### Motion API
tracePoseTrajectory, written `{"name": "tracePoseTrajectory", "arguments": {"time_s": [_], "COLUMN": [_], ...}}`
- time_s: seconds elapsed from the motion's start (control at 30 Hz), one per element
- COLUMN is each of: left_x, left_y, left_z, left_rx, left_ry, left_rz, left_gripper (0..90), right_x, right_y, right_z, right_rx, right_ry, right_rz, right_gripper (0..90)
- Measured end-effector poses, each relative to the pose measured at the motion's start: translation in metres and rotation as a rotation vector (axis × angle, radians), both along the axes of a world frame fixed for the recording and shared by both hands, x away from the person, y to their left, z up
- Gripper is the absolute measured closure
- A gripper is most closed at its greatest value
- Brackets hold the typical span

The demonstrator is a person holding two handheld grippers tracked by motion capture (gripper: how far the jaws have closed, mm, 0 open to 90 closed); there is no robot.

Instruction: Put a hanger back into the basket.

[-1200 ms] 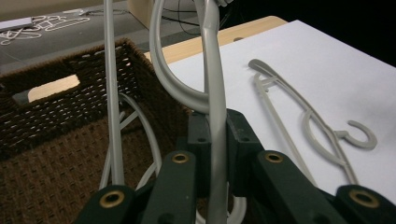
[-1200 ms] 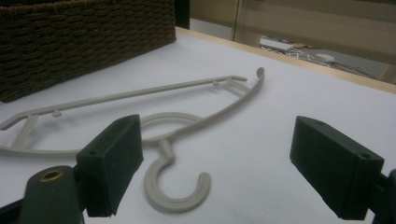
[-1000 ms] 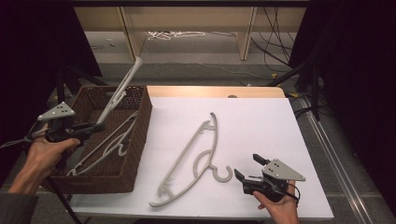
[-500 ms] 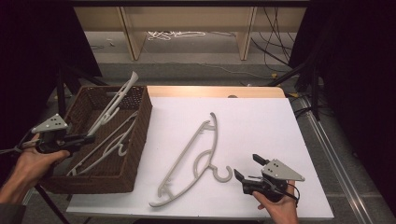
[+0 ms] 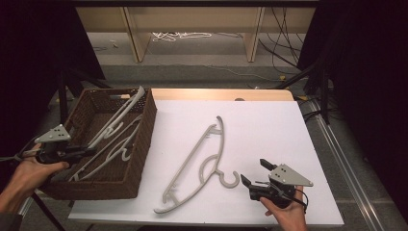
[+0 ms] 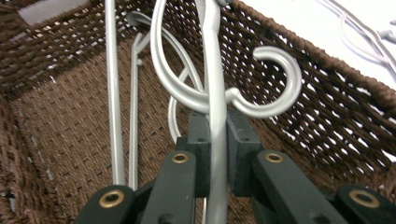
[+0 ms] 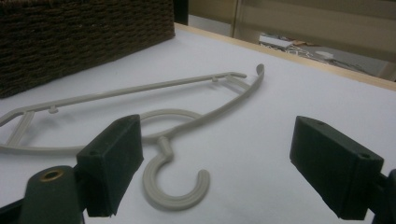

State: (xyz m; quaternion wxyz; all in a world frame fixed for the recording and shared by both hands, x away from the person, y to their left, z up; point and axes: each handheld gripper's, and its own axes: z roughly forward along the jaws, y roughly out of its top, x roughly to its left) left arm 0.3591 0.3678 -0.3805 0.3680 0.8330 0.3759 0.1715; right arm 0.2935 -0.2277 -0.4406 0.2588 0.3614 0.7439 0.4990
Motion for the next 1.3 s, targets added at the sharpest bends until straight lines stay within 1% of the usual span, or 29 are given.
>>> {"name": "tracePoseTrajectory", "arguments": {"time_s": [0.03,0.07,0.13,0.2,0.23,0.27,0.33,0.37,0.4,0.43,0.47,0.53,0.6,0.63,0.67,0.7,0.77,0.8,0.87,0.9,0.93,0.97,1.0,1.07,1.1,1.13,1.17,1.23,1.3], "left_x": [0.001,0.002,0.005,0.007,0.008,0.009,0.011,0.012,0.013,0.015,0.016,0.019,0.021,0.023,0.023,0.024,0.025,0.025,0.027,0.028,0.029,0.03,0.031,0.033,0.033,0.033,0.034,0.033,0.032], "left_y": [-0.001,-0.001,-0.001,0.0,-0.002,-0.003,-0.004,-0.005,-0.007,-0.009,-0.01,-0.011,-0.013,-0.012,-0.013,-0.013,-0.015,-0.014,-0.012,-0.012,-0.013,-0.014,-0.016,-0.016,-0.017,-0.017,-0.016,-0.016,-0.017], "left_z": [-0.001,-0.002,-0.002,-0.003,-0.004,-0.005,-0.006,-0.006,-0.008,-0.01,-0.01,-0.011,-0.011,-0.011,-0.012,-0.012,-0.014,-0.014,-0.013,-0.013,-0.016,-0.017,-0.017,-0.017,-0.019,-0.018,-0.016,-0.015,-0.011], "left_rx": [0.001,0.005,0.021,0.055,0.055,0.055,0.074,0.079,0.073,0.078,0.086,0.109,0.139,0.168,0.172,0.18,0.156,0.157,0.177,0.191,0.19,0.197,0.209,0.228,0.2,0.201,0.215,0.18,0.176], "left_ry": [0.012,0.021,0.035,0.05,0.059,0.062,0.077,0.085,0.093,0.103,0.109,0.139,0.161,0.176,0.179,0.18,0.171,0.173,0.197,0.205,0.2,0.214,0.218,0.233,0.221,0.237,0.239,0.218,0.196], "left_rz": [0.011,0.013,-0.002,-0.013,-0.007,-0.008,-0.03,-0.029,-0.01,-0.006,-0.011,-0.04,-0.042,-0.065,-0.069,-0.073,-0.048,-0.053,-0.064,-0.059,-0.048,-0.045,-0.047,-0.052,-0.022,-0.027,-0.039,-0.01,0.006], "left_gripper": [81.8,81.8,81.8,81.8,81.8,81.8,81.8,81.7,81.8,81.7,81.8,81.7,81.7,81.7,81.7,81.6,81.5,81.5,81.3,81.1,80.9,81.0,80.9,79.8,78.2,76.2,74.4,71.2,67.4], "right_x": [0.0,0.0,0.0,0.0,0.0,0.001,0.001,0.0,0.0,0.001,0.0,0.0,-0.001,-0.001,0.0,-0.001,0.0,0.0,-0.001,-0.001,-0.001,-0.001,0.0,0.0,0.0,0.0,0.0,0.0,0.0], "right_y": [0.0,-0.001,0.0,0.0,-0.001,-0.002,-0.001,-0.001,-0.001,0.0,0.0,0.0,-0.001,-0.001,0.0,-0.001,-0.001,-0.001,-0.001,-0.001,-0.001,-0.001,0.0,0.0,-0.001,-0.001,0.0,-0.001,-0.001], "right_z": [0.0,0.0,0.0,0.0,0.0,0.0,0.0,0.0,0.001,-0.001,0.0,0.0,0.001,0.001,0.0,0.001,0.0,0.0,0.001,0.001,0.001,0.001,0.0,0.0,0.0,0.001,0.0,0.0,0.0], "right_rx": [-0.002,-0.003,0.0,-0.002,0.0,-0.011,-0.006,-0.009,-0.009,0.014,0.011,-0.001,-0.008,-0.01,-0.002,-0.012,-0.001,-0.002,-0.011,-0.011,-0.008,-0.007,-0.001,-0.002,-0.008,-0.007,0.007,-0.011,-0.001], "right_ry": [-0.006,0.01,0.0,-0.004,0.007,-0.008,-0.012,0.017,0.021,0.009,0.009,0.004,0.023,0.019,0.011,0.02,0.013,0.016,0.022,0.022,0.023,0.024,0.008,0.007,0.019,0.023,0.013,0.022,0.015], "right_rz": [0.001,0.003,0.001,0.0,0.001,0.001,0.0,0.004,0.005,0.01,0.009,0.004,0.006,0.006,0.008,0.008,0.006,0.008,0.007,0.008,0.007,0.006,0.006,0.006,0.009,0.005,0.008,0.007,0.006], "right_gripper": [18.0,18.0,18.0,18.0,18.1,18.0,18.0,18.0,18.0,18.0,18.0,18.1,18.1,18.1,18.1,18.1,18.1,18.1,18.1,18.1,18.1,18.1,18.1,18.1,18.1,18.1,18.1,18.1,18.1]}}
